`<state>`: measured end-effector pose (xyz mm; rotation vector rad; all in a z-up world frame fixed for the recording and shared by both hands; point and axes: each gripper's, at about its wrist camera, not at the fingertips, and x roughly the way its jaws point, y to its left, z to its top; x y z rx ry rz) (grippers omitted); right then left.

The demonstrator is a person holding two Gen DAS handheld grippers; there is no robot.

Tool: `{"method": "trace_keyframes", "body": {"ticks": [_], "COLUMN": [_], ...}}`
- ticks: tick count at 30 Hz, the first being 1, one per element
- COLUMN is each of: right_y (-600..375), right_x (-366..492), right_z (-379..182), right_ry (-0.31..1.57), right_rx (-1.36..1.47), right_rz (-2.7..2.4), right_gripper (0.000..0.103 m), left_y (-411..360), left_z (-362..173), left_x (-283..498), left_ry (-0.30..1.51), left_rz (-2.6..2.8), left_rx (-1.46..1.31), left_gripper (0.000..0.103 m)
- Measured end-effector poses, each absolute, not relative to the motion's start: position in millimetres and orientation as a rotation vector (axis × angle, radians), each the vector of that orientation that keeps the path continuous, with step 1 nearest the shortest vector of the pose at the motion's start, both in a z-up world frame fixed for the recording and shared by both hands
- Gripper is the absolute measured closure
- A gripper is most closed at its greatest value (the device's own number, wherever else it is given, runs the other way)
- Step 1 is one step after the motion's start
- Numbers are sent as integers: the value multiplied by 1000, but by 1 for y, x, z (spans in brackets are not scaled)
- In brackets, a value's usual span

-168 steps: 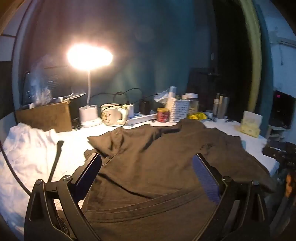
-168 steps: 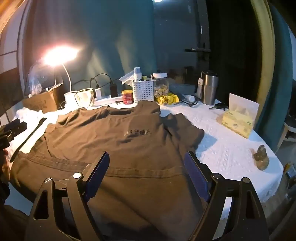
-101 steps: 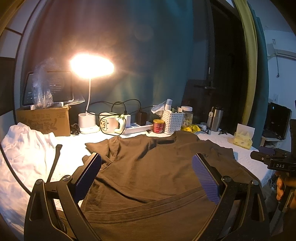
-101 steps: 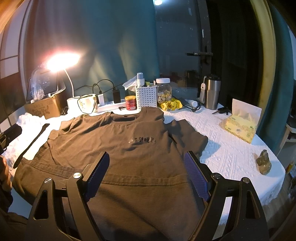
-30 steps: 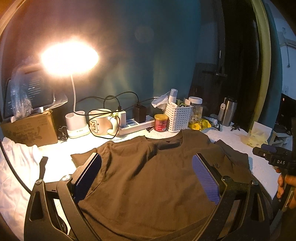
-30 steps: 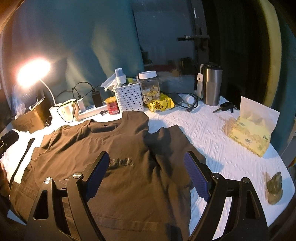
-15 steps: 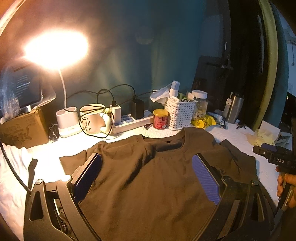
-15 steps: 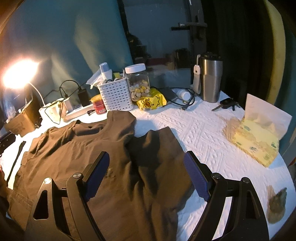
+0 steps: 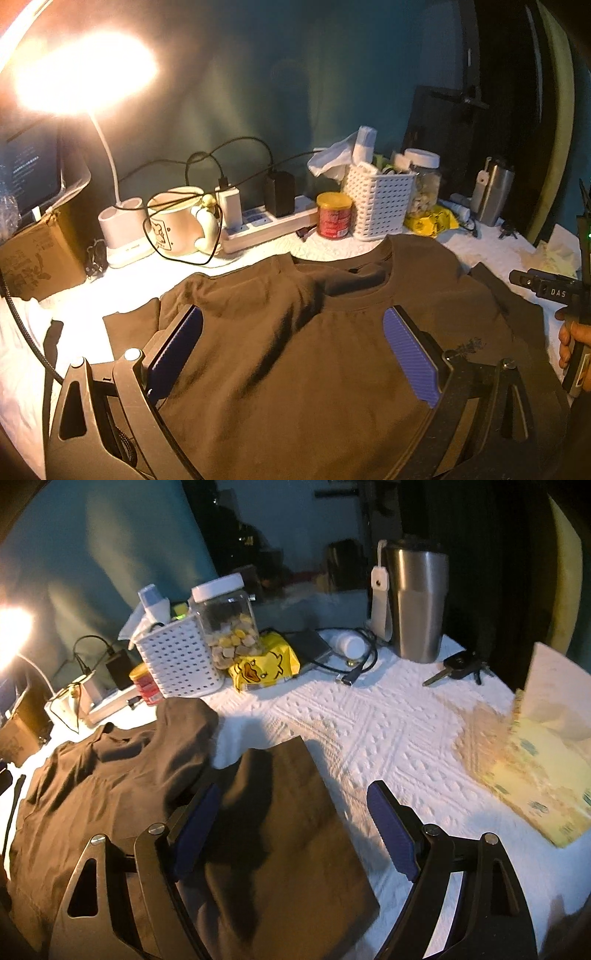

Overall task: Fold small clothes
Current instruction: 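Lower the right tool to the shirt's side edge and grasp it, then fold the grasped side over toward the shirt's center, open right tool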

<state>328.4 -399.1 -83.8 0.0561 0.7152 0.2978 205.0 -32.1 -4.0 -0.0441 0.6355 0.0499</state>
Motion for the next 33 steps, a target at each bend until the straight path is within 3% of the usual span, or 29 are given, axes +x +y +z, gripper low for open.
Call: {"method": "trace_keyframes", "body": {"ticks": [9,13,14,18,33], "right_y": [-392,-381,-378,-374,-428], "right_x": [362,370,371,372,351], "right_z": [-106,-108,-109,-110,-84], "right_ry": [804,815,814,817,706], "right_rx": [38,-28,-51,-82,11], "right_rz": [312,327,321,354,268], "right_gripper": [30,52,64,90,95], "left_y": [-29,-32,-33,-34,-36], "left_z": [-24,-29,-30,-31,-14], "left_x": [231,236,237,239,222], "left_ry": [708,727,730,737,691], "left_rz": [66,61,60,58,62], "left_rx": [-52,-53,-53,-56,-51], "left_gripper": [6,6,6,6,6]}}
